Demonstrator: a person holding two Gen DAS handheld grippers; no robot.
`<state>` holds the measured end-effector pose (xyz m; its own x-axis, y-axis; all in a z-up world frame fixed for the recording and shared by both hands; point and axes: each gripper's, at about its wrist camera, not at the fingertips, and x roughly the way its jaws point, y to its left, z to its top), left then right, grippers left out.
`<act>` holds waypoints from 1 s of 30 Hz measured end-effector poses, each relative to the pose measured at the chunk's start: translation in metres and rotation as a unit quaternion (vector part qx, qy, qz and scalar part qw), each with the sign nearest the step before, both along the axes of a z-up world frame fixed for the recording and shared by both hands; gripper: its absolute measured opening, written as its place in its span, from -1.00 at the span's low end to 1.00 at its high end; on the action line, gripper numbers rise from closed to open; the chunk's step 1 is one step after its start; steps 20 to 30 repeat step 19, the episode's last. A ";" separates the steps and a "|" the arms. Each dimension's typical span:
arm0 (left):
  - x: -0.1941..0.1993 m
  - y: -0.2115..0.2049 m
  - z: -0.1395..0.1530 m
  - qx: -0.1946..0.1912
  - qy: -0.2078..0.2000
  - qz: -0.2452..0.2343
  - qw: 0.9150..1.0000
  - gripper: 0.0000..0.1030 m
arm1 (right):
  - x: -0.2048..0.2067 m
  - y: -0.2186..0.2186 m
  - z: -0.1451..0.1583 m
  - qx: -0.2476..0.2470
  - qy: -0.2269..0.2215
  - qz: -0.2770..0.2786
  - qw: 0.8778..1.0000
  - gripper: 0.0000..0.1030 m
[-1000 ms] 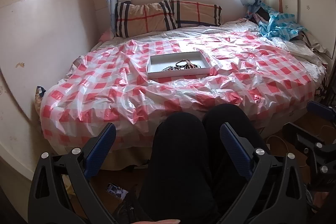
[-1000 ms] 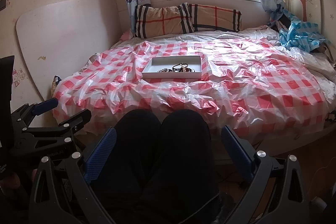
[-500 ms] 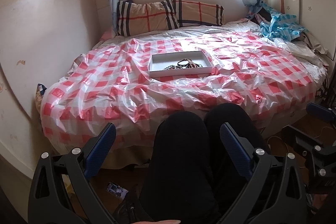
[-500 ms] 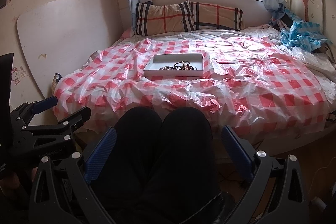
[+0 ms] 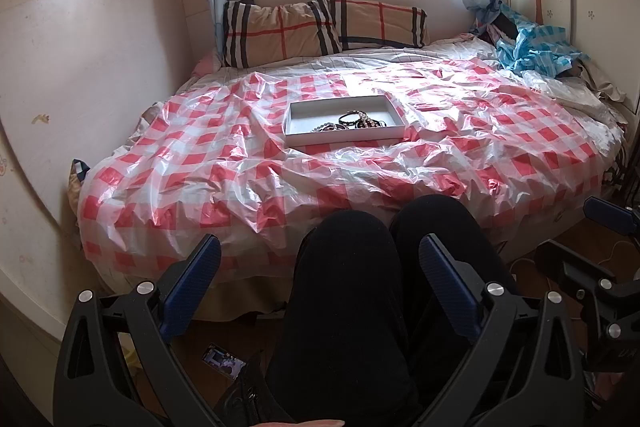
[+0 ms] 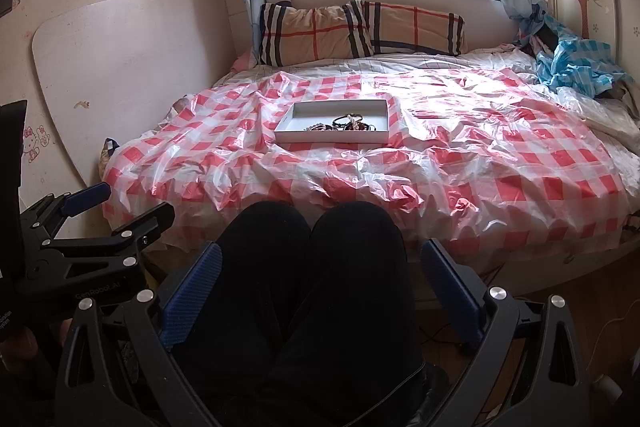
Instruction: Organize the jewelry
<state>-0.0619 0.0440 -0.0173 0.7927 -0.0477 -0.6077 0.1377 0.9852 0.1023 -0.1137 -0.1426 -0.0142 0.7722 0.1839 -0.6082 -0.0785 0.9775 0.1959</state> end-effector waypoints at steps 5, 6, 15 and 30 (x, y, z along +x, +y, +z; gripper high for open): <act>-0.006 0.005 -0.001 0.006 -0.028 0.013 1.000 0.85 | -0.003 0.005 -0.005 0.001 0.002 0.002 1.000 0.85; -0.009 0.007 -0.001 0.009 -0.038 0.019 0.999 0.85 | -0.004 0.006 -0.007 0.002 0.003 0.003 1.000 0.85; -0.006 0.009 -0.006 -0.008 -0.010 0.005 1.000 0.85 | -0.004 0.004 -0.005 0.002 0.002 0.002 1.000 0.85; -0.006 0.006 -0.005 -0.011 -0.011 0.006 1.000 0.85 | -0.006 0.004 -0.005 0.001 0.002 0.003 1.000 0.85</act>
